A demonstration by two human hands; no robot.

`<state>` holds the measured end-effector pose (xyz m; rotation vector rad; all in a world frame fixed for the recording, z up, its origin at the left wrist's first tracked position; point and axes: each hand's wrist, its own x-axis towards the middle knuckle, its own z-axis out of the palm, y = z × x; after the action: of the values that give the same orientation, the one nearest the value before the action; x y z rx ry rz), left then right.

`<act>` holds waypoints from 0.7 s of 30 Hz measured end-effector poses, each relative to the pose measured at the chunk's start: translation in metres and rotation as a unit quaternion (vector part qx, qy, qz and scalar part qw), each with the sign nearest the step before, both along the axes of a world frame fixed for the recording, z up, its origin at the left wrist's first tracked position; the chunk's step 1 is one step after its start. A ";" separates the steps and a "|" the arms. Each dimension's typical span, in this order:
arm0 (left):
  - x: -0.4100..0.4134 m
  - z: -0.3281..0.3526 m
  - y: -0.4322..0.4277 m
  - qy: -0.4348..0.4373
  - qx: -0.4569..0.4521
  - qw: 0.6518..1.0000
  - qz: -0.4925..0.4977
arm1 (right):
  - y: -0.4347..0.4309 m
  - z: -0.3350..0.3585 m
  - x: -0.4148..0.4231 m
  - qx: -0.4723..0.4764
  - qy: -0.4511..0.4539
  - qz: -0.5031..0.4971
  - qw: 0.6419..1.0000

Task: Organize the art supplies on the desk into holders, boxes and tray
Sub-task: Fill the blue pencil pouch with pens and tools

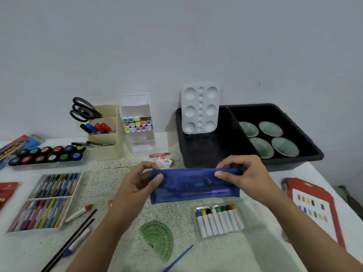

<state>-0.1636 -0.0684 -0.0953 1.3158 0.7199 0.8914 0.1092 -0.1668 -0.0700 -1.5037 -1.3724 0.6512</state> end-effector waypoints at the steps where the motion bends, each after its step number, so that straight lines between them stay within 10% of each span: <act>1: 0.006 -0.003 -0.003 0.021 0.026 0.999 -0.004 | -0.007 -0.005 0.009 0.003 -0.012 0.001 1.000; 21: 0.072 -0.044 -0.022 0.201 0.113 0.972 0.048 | -0.050 -0.063 0.084 0.022 -0.041 -0.121 0.992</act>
<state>-0.0918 -0.0907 -0.1393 1.7039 1.0252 0.8085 0.1930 -0.2168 -0.1333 -1.6452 -1.2304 0.4085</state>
